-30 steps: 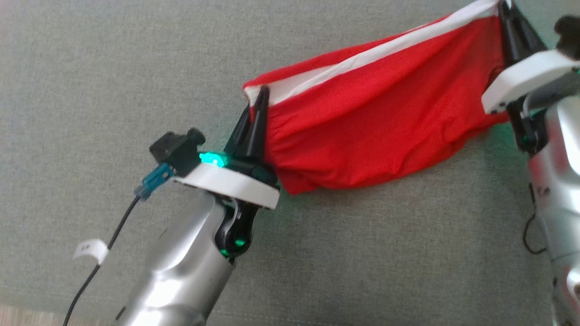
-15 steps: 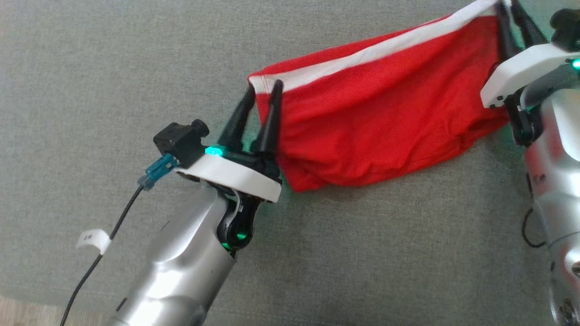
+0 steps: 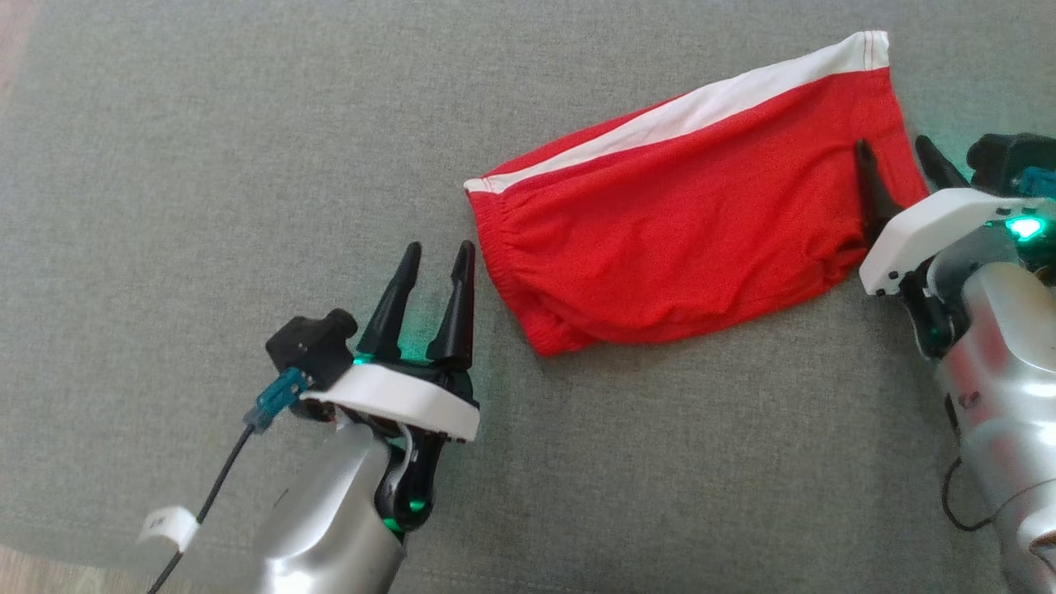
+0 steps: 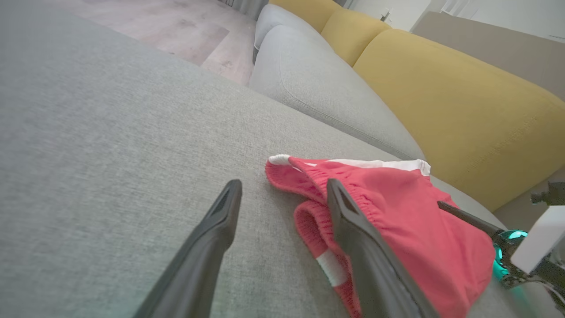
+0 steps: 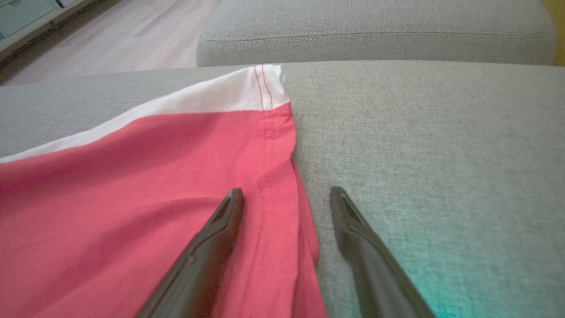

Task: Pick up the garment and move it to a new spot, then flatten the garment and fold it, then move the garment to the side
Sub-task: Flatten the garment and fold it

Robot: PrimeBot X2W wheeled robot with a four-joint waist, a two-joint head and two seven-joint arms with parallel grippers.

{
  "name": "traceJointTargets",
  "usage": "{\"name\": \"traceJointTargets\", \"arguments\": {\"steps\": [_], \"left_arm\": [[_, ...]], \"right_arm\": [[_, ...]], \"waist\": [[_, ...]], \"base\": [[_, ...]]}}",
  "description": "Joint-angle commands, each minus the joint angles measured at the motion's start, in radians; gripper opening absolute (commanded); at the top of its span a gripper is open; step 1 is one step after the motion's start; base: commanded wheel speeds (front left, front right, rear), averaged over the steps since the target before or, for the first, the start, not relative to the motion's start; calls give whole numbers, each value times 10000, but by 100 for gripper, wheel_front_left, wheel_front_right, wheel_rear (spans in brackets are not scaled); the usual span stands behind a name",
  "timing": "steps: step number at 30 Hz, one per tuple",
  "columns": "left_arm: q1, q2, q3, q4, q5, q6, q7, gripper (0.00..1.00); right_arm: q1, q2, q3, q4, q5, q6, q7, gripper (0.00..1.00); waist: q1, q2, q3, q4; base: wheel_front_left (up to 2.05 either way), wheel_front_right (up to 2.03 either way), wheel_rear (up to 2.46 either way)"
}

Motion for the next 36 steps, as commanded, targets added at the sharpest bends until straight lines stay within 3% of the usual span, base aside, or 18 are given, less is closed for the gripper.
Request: {"name": "traceJointTargets", "arguments": {"steps": [1, 3, 4, 5, 6, 10, 19, 28, 36], "left_arm": [[12, 97, 399, -344, 252, 73, -82, 100], [215, 97, 602, -460, 487, 183, -82, 100], [311, 97, 708, -503, 603, 243, -82, 100], [414, 97, 822, -539, 717, 299, -82, 100], [509, 97, 946, -579, 847, 367, -82, 100], [950, 97, 1443, -701, 1319, 569, -82, 100], [2462, 97, 2642, -868, 2603, 856, -82, 100], [4044, 97, 3459, -1008, 2951, 711, -82, 100], [4465, 97, 3405, -1063, 2932, 678, -82, 100]], "right_arm": [[249, -31, 285, 50, 79, -9, 302, 100], [489, 80, 468, 139, 326, -9, 617, 100], [602, 122, 606, 131, 431, -9, 738, 69], [721, 162, 756, 95, 542, -9, 831, 4], [838, 191, 893, 40, 670, -9, 903, 0], [1234, 43, 1045, -201, 1068, -9, 527, 0], [2550, 68, 217, -199, 1847, -9, -1286, 0], [3921, 450, -617, -338, 2378, -9, -1712, 0], [3695, 624, -789, -1050, 1725, -9, -1792, 0]], "waist": [[2, 0, -95, 11], [2, 0, -193, 16], [2, 0, -256, 8], [2, 0, -325, -6], [2, 0, -385, -24], [2, 0, -757, -107], [2, 0, -2180, -435], [2, 0, -3055, -648], [2, 0, -3054, -419]], "base": [[0, 0, 0], [0, 0, 0], [0, 0, 0], [0, 0, 0], [0, 0, 0], [0, 0, 0], [0, 0, 0], [0, 0, 0], [0, 0, 0]]}}
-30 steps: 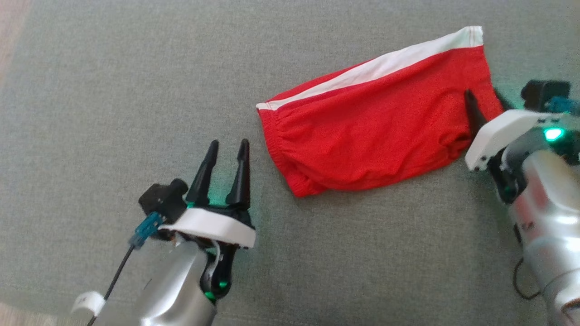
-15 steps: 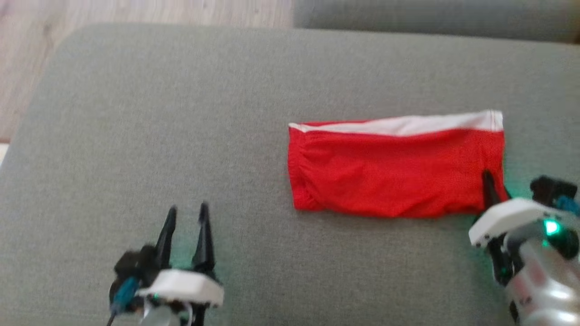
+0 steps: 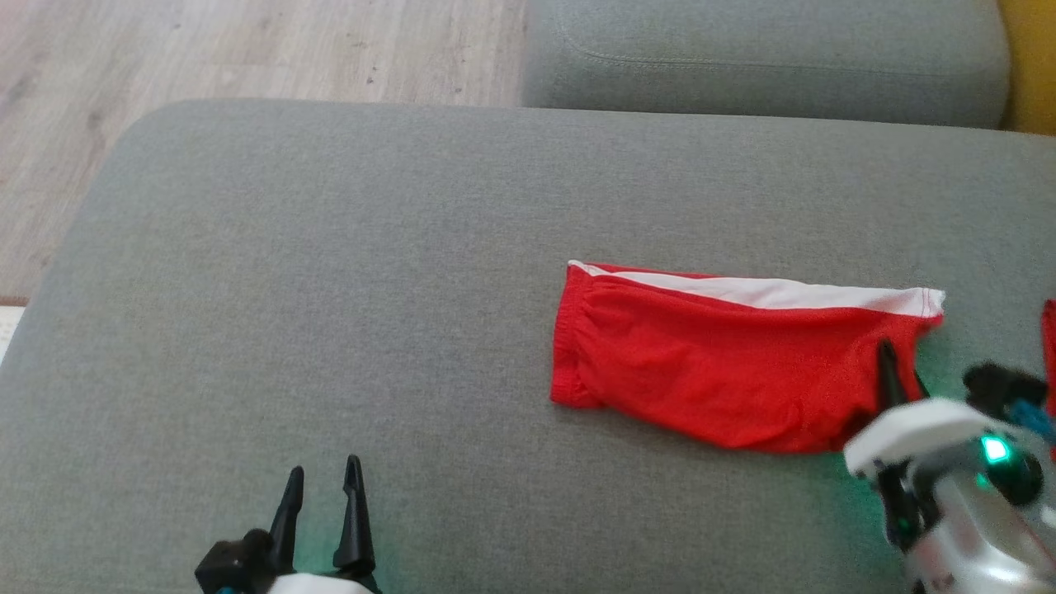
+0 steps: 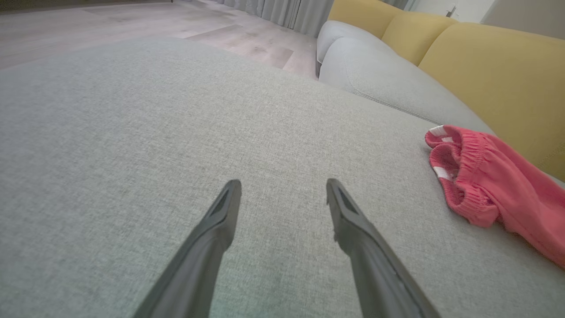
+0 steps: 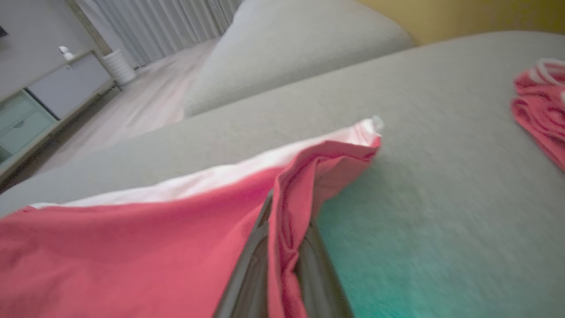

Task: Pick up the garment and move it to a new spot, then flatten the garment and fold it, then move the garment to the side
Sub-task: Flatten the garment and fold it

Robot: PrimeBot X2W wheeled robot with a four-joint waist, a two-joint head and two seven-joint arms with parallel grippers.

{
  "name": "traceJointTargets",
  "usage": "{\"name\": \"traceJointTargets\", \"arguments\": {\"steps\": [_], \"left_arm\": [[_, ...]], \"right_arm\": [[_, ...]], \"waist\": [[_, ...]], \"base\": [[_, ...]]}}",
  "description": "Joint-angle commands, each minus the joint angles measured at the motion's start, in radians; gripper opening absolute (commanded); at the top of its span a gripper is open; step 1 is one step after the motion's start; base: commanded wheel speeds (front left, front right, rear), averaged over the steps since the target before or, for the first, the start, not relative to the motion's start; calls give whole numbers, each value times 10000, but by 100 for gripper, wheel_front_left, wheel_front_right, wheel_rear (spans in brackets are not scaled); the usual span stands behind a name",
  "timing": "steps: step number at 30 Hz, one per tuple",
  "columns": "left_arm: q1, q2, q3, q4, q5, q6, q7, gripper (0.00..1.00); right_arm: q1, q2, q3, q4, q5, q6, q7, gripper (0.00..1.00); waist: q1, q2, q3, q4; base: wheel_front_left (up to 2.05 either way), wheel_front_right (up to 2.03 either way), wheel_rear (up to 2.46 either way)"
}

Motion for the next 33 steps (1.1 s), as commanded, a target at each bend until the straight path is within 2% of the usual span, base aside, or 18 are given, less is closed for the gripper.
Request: {"name": "traceJointTargets", "arguments": {"steps": [1, 6, 12, 13, 14, 15, 20, 23, 27, 28, 33], "left_arm": [[-262, 47, 240, -270, 46, -44, -82, 100], [-275, 47, 154, -138, 102, -68, -82, 100], [-295, 47, -54, 44, 129, -137, -82, 100], [-310, 47, -96, 79, 145, -150, -82, 100], [-329, 47, -126, 111, 162, -159, -82, 100], [-348, 47, -136, 128, 179, -156, -82, 100], [-373, 47, 86, 92, 299, -87, -82, 100], [-320, 47, 433, -26, 488, -49, -82, 100], [-228, 47, 747, -264, 846, 8, -82, 100], [-228, 47, 747, -264, 846, 8, -82, 100], [-144, 47, 1033, -627, 1585, 103, -82, 100]], "right_arm": [[-589, 82, 295, -546, -177, -7, -139, 0], [-1093, 837, 1219, -1768, -396, -7, -135, 0], [-1199, 1294, 3352, -2368, -21, -7, 620, 0], [-1111, 1301, 3805, -2426, 264, -7, 800, 36], [-1027, 1304, 4203, -2560, 634, -7, 863, 89], [-961, 1306, 4574, -2706, 974, -7, 847, 100], [-677, 1310, 6086, -3402, 2139, -7, 476, 100], [-566, 1310, 6190, -3462, 2140, -7, 70, 100], [-336, 1056, 4871, -3341, 1358, -7, -132, 100], [-336, 1056, 4871, -3341, 1358, -7, -132, 100], [607, 1022, 1744, -4245, -723, -7, -145, 100]], "waist": [[-1, -1, 19, 76], [-1, -1, -60, 359], [-1, -1, -148, 905], [-1, -1, -162, 1010], [-1, -1, -165, 1097], [-1, -1, -177, 1160], [-1, -1, -257, 1090], [-1, -1, -385, 739], [-1, -1, -492, 306], [-1, -1, -492, 306], [-1, -1, -545, -119]], "base": [[0, 0, 0], [0, 0, 0], [0, 0, 0], [0, 0, 0], [0, 0, 0], [0, 0, 0], [0, 0, 0], [0, 0, 0], [0, 0, 0], [0, 0, 0], [0, 0, 0]]}}
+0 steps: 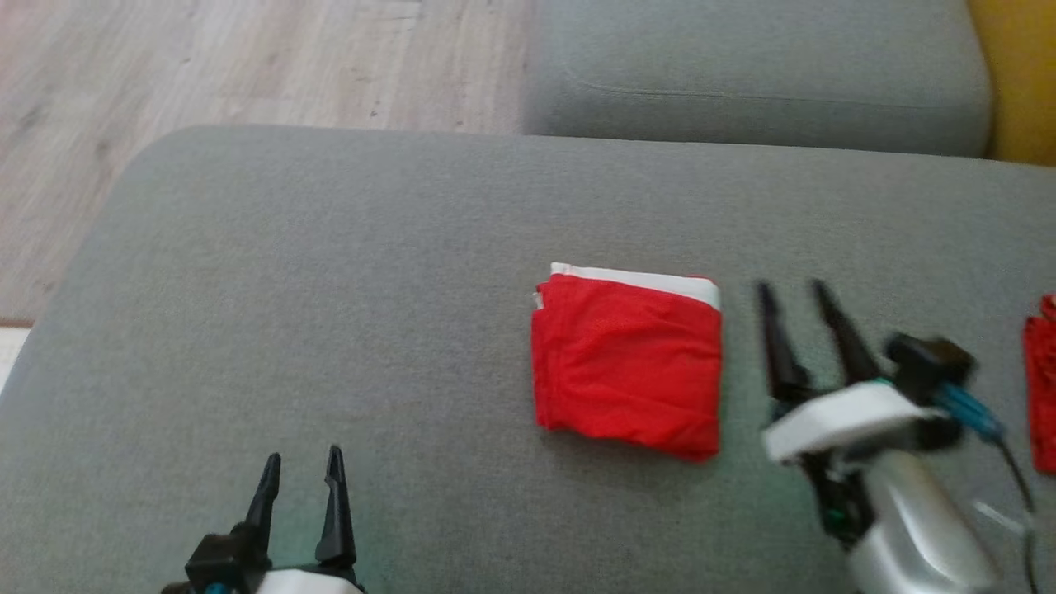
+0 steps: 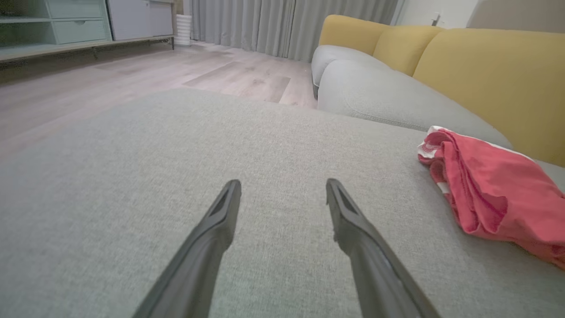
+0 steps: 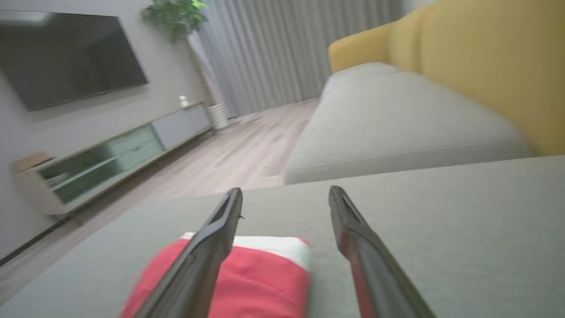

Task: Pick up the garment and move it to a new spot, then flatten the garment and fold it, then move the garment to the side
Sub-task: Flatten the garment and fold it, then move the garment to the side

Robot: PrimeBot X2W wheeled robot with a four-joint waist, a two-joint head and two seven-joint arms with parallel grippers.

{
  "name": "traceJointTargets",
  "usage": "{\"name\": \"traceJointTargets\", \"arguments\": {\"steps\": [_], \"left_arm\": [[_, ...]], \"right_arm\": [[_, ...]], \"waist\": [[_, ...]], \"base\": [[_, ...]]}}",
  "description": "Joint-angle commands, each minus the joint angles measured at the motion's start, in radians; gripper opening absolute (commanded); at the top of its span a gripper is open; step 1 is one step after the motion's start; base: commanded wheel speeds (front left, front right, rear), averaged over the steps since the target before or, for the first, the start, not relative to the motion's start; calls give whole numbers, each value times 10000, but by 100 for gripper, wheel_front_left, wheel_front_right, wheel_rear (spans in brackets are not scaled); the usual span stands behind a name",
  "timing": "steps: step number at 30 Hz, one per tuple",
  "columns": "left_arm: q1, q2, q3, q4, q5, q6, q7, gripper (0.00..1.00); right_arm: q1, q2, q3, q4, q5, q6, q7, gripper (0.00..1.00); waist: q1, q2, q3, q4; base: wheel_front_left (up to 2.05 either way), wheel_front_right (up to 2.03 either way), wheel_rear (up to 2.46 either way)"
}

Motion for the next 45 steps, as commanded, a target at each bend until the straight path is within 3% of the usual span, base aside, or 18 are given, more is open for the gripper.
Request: {"name": "traceJointTargets", "arguments": {"steps": [1, 4, 8, 22, 27, 32, 38, 42, 43, 44, 45], "left_arm": [[-185, 33, 359, -326, 24, 26, -82, 100], [-140, 33, 437, -516, 364, 97, -82, 100], [56, 33, 492, -807, 529, 147, -82, 100], [408, 33, 112, -1073, 904, 220, -82, 100], [251, 33, -346, -1039, 824, 76, -82, 100], [-57, 33, -995, -883, 589, 49, -82, 100], [-152, 33, -1408, -602, 467, -7, -82, 100], [-76, 33, -1382, -577, 451, -11, -82, 100], [-44, 33, -1361, -572, 451, -14, -82, 100], [-17, 33, -1336, -583, 447, -15, -82, 100], [5, 33, -1305, -599, 442, -10, -82, 100]], "right_arm": [[36, 120, 19, -363, -208, -7, -130, 100], [664, 264, -1055, -808, -1242, -7, -131, 100], [1374, 341, -1570, -903, -2177, -7, -132, 100], [2197, 354, -1084, -810, -1871, -7, -133, 100], [1425, 355, -275, -166, -1462, -7, -133, 100], [84, 355, 238, 1073, -1004, -7, 76, 100], [-945, 355, -298, 2987, -791, -7, 336, 100], [-1123, 355, -716, 3877, -917, -7, 243, 100], [-1163, 355, -783, 4106, -948, -7, 194, 91], [-1204, 355, -770, 4280, -923, -7, 152, 49], [-1244, 355, -711, 4406, -830, -7, 112, 0]], "waist": [[0, 0, -25, -113], [0, 0, -34, -239], [0, 0, -102, -364], [0, 0, -142, -517], [0, 0, 150, -210], [0, 0, 593, 555], [0, 0, 898, 1460], [0, 0, 987, 1638], [0, 0, 1008, 1648], [0, 0, 1039, 1631], [0, 0, 1059, 1585]], "base": [[0, 0, 0], [0, 0, 0], [0, 0, 0], [0, 0, 0], [0, 0, 0], [0, 0, 0], [0, 0, 0], [0, 0, 0], [0, 0, 0], [0, 0, 0], [0, 0, 0]]}}
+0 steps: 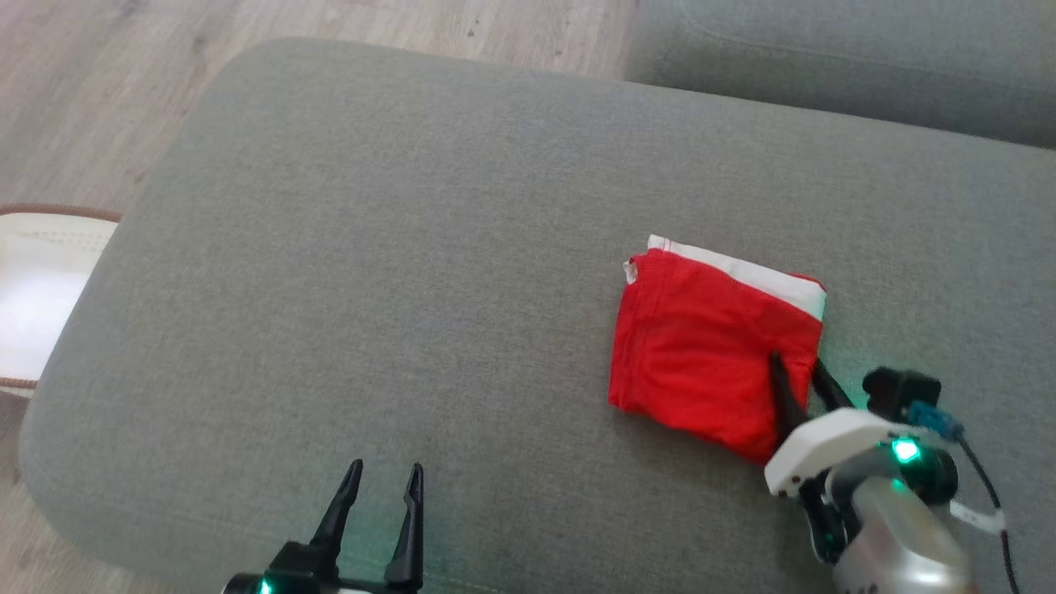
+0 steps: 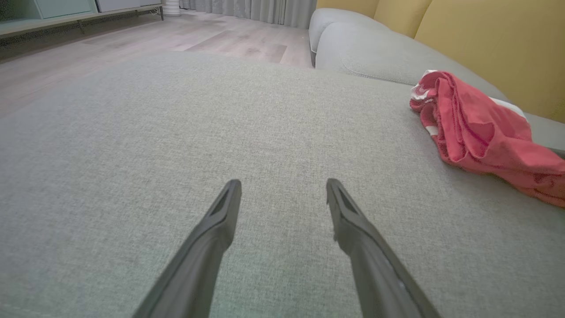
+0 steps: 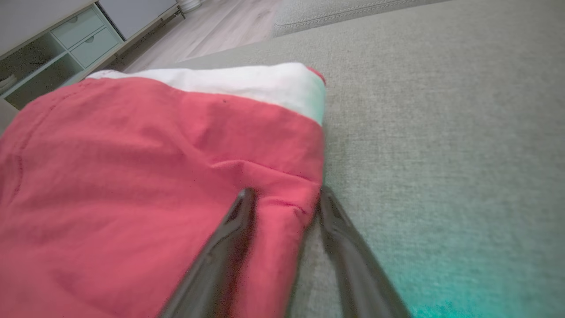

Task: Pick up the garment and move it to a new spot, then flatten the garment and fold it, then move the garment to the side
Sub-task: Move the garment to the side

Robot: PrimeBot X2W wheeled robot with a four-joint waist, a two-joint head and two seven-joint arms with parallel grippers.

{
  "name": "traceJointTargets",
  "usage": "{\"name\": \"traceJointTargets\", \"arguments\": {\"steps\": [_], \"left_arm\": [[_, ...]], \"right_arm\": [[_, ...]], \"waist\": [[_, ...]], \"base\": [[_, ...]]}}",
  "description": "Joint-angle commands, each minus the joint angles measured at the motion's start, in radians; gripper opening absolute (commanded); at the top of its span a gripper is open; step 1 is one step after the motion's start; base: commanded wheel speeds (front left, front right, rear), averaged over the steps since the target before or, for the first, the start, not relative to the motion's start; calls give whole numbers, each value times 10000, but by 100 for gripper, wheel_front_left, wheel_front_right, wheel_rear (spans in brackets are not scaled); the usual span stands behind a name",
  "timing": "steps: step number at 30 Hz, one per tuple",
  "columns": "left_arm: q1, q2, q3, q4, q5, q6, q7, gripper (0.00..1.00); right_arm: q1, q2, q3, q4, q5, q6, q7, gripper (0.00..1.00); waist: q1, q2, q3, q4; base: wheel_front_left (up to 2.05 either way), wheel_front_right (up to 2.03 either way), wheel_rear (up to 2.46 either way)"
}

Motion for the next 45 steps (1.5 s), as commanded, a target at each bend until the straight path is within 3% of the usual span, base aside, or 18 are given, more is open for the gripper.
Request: {"name": "traceJointTargets", "arguments": {"steps": [1, 7, 20, 26, 33, 40, 45], "left_arm": [[-200, 14, 314, -304, -52, 16, -82, 100], [-363, 14, 363, -393, -38, -9, -82, 100], [-1682, 14, -302, -544, -141, -105, -82, 100], [-1883, 14, -402, -485, -243, -164, -82, 100], [-1999, 14, -609, -362, -176, -250, -82, 100], [-1919, 14, -555, -165, -61, -319, -82, 100], [-1987, 14, -567, -58, 72, -403, -82, 100]], "right_arm": [[-196, 2, 306, 65, 38, -7, -17, 0], [-516, 3, 514, -92, 275, -7, -208, 0], [16, 3, 620, -2077, -22, -7, -222, 0], [364, 3, 949, -2592, 30, -7, -223, 0], [526, 3, 1002, -2874, 80, -7, -223, 0], [-448, -132, 1155, -2984, -802, -7, -191, 0], [-1909, -954, 1035, -2713, -1292, -7, 142, 0]], "waist": [[-1, 0, 27, -91], [-1, 0, -44, -1139], [-1, 0, 133, -5985], [-1, 0, 313, -7514], [-1, 0, 555, -7892], [-1, 0, 828, -7416], [-1, 0, 1167, -6822]], "base": [[0, 0, 0], [0, 0, 0], [0, 0, 0], [0, 0, 0], [0, 0, 0], [0, 0, 0], [0, 0, 0]]}}
